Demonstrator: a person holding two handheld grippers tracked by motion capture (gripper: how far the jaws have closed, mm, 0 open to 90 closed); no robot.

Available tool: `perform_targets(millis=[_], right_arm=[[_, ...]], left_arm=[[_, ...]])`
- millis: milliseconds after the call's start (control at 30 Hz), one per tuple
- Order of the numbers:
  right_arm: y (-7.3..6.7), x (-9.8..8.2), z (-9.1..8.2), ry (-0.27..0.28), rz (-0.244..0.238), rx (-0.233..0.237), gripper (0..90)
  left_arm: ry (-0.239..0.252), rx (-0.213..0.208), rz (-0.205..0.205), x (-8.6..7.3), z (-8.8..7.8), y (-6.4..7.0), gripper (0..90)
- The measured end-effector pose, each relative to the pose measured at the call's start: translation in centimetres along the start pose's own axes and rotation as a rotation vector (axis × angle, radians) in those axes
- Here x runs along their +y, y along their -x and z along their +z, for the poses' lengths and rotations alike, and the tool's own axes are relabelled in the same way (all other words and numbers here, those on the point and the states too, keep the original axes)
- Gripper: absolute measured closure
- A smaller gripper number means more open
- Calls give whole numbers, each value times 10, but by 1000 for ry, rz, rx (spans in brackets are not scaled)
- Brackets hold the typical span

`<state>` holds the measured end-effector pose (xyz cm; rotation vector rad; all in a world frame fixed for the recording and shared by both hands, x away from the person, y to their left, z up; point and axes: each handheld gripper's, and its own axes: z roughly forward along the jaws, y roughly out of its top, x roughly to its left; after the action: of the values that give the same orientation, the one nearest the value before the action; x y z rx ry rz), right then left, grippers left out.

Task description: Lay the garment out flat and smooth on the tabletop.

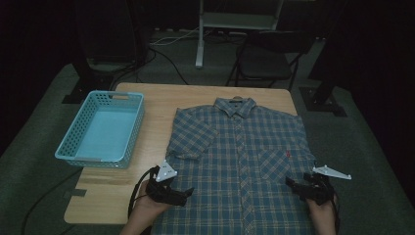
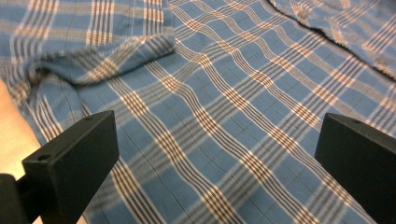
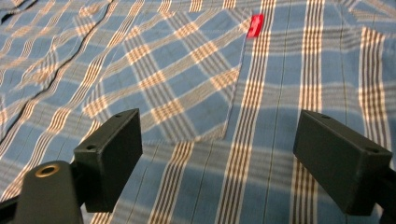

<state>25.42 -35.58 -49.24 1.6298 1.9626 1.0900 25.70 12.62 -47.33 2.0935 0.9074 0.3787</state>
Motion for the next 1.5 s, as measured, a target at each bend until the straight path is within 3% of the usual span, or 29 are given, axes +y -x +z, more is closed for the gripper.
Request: perform_targets(millis=[33, 167, 300, 567, 700, 800, 867, 933, 1000, 1033, 1133, 1200, 1267, 1333, 1367, 1500], right_arm=[[-1, -3, -2, 2, 1, 3, 151], [-2, -9, -10, 18, 10, -3, 151], [-5, -13, -20, 34, -1, -23, 151], [-12, -23, -21, 24, -14, -20, 151], [-13, -24, -19, 26, -12, -11, 151], [-14, -23, -19, 31, -10, -3, 151], [-14, -22, -20, 34, -11, -4, 151], [-12, -22, -20, 34, -1, 1, 151], [-11, -23, -20, 33, 0, 2, 151], [-10, -23, -20, 32, 3, 3, 151], [-10, -24, -20, 33, 7, 9, 151], [-10, -24, -20, 30, 4, 15, 151], [-10, -24, -20, 30, 3, 18, 151], [-11, -23, -21, 32, 3, 21, 151], [-11, -23, -21, 32, 0, 24, 151], [-11, -22, -23, 35, -8, 23, 151]], left_arm=[[-6, 13, 30, 7, 2, 0, 3], [26, 23, 77, 24, 4, -3, 39], [48, 0, 73, 42, 9, -11, 39], [94, 20, 61, 70, 26, -23, 39], [67, 55, 62, 85, 47, -33, 41], [59, 78, 75, 90, 55, -36, 162], [42, 95, 75, 96, 65, -40, 163], [7, 90, 94, 103, 78, -42, 166], [3, 79, 100, 106, 82, -41, 197], [-7, 47, 89, 110, 91, -41, 197], [-18, 33, 73, 112, 100, -41, 197], [-58, 47, 81, 113, 114, -40, 199], [-64, 47, 90, 113, 117, -39, 314], [-76, 42, 90, 113, 122, -40, 325], [-112, 67, 89, 112, 129, -41, 325], [-168, 80, 103, 105, 140, -43, 343]])
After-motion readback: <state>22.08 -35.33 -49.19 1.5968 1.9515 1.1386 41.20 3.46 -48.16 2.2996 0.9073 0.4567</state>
